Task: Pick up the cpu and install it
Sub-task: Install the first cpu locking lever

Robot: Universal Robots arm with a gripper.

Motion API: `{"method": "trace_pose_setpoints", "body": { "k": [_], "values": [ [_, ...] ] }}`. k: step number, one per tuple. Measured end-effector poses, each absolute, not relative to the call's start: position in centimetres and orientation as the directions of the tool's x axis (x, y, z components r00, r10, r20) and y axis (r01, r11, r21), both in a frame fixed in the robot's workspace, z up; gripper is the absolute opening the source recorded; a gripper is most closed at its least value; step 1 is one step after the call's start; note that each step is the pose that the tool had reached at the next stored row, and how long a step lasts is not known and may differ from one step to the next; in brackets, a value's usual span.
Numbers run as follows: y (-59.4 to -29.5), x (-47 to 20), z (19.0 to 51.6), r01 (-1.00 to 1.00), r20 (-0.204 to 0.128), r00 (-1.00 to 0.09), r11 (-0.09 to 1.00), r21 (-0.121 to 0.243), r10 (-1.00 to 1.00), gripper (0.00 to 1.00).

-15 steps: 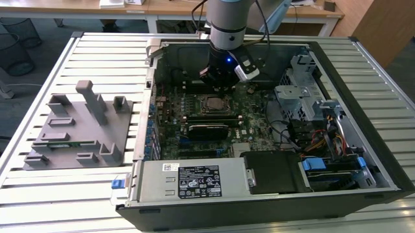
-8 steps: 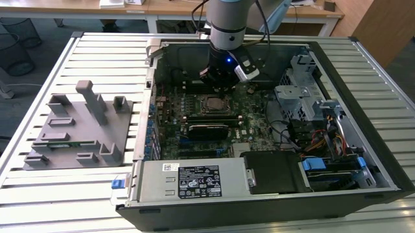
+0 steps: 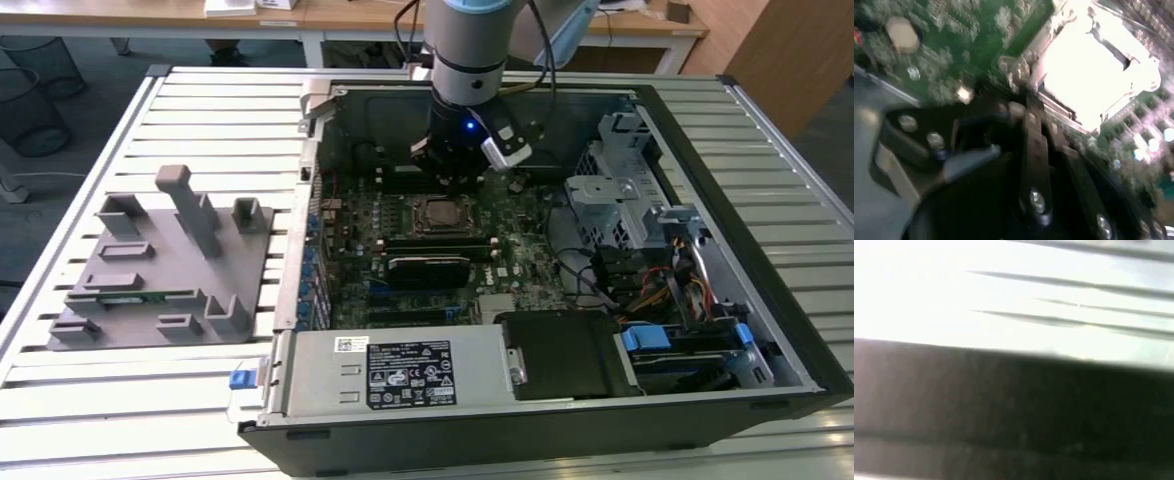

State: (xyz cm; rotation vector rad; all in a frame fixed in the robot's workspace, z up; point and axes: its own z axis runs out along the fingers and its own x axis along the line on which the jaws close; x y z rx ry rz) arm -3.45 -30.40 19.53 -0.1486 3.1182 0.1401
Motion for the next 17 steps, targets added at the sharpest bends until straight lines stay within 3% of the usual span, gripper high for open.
{"method": "trace_pose_setpoints", "body": {
  "k": [2,17],
  "values": [
    [-30.4,-3.4,19.6,-0.096,-0.022,-0.995,0.990,0.104,-0.094,0.11],
    [-30.6,-3.4,20.7,-0.095,-0.020,-0.995,0.990,0.104,-0.094,0.11]
  ]
}}
